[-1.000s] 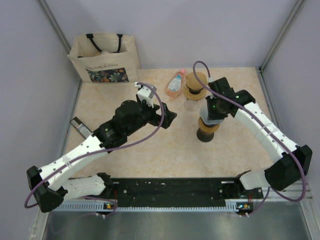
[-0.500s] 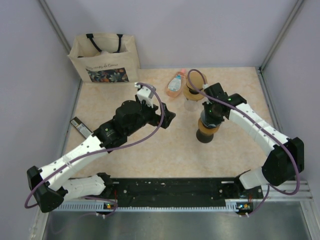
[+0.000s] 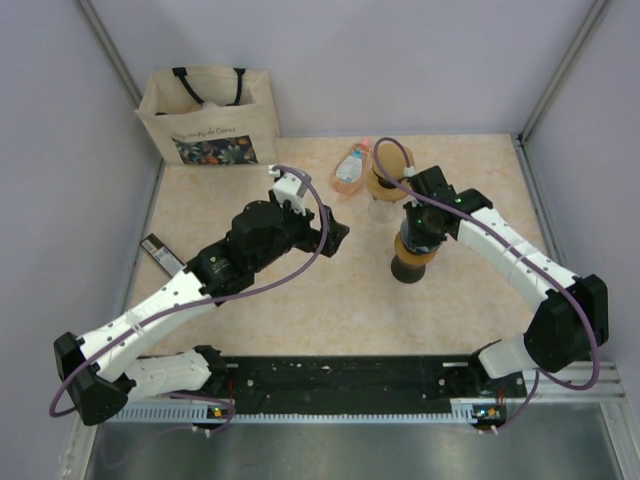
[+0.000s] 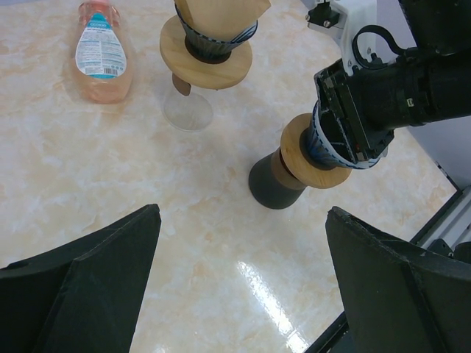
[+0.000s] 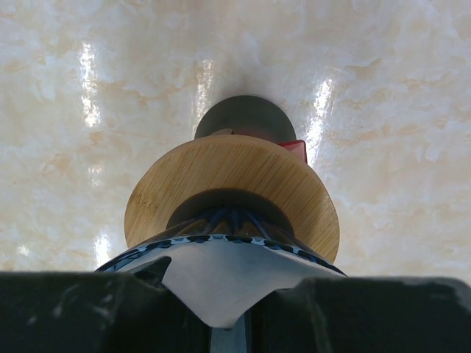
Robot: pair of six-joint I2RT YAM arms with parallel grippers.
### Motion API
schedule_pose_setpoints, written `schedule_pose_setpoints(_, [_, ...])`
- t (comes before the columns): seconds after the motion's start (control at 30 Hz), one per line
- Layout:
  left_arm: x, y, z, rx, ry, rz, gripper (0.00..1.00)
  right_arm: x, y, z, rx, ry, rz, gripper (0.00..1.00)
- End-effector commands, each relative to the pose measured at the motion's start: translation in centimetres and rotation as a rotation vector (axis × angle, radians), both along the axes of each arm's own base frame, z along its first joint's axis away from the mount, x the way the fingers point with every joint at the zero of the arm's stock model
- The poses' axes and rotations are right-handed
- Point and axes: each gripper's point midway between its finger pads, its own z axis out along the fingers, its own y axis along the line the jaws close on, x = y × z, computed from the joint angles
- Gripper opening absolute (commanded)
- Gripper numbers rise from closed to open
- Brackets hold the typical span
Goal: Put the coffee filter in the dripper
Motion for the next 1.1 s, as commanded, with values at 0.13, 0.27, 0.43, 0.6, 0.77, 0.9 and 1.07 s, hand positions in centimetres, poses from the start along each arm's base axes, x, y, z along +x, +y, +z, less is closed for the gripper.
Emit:
schedule_pose_setpoints(0.13, [0.1, 0.4, 1.2, -0.032, -0.025, 0.016, 0.99, 0.6, 0.0, 1.2, 0.025, -0.032, -0.021, 0.18])
schedule_pose_setpoints(0.27, [0.0, 0.5, 1.3, -0.036, -0.025, 0.018, 0.99, 0.9, -0.2, 3.0, 0.027, -0.069, -0.031, 0.17])
schedule_pose_setpoints(0.43, [-0.1, 0.6, 1.4, -0.040, -0.028, 0.020, 0.99, 1.1, -0.4, 4.8, 0.036, -0.113, -0.039, 0.16])
schedule_pose_setpoints(0.6, [-0.1, 0.6, 1.5, -0.043, -0.031, 0.018, 0.99, 1.3, -0.1, 5.9, 0.060, -0.137, -0.036, 0.16])
schedule_pose_setpoints(0.77, [-0.1, 0.7, 1.6, -0.043, -0.033, 0.020, 0.99, 1.2, -0.5, 6.7, 0.052, -0.154, -0.049, 0.17])
schedule_pose_setpoints(0.9, [0.0, 0.6, 1.5, -0.043, -0.031, 0.021, 0.99, 0.9, -0.6, 6.3, 0.047, -0.146, -0.046, 0.18])
schedule_pose_setpoints(1.07, [0.0, 0.5, 1.5, -0.043, -0.029, 0.019, 0.99, 1.0, -0.6, 6.1, 0.047, -0.143, -0.050, 0.18])
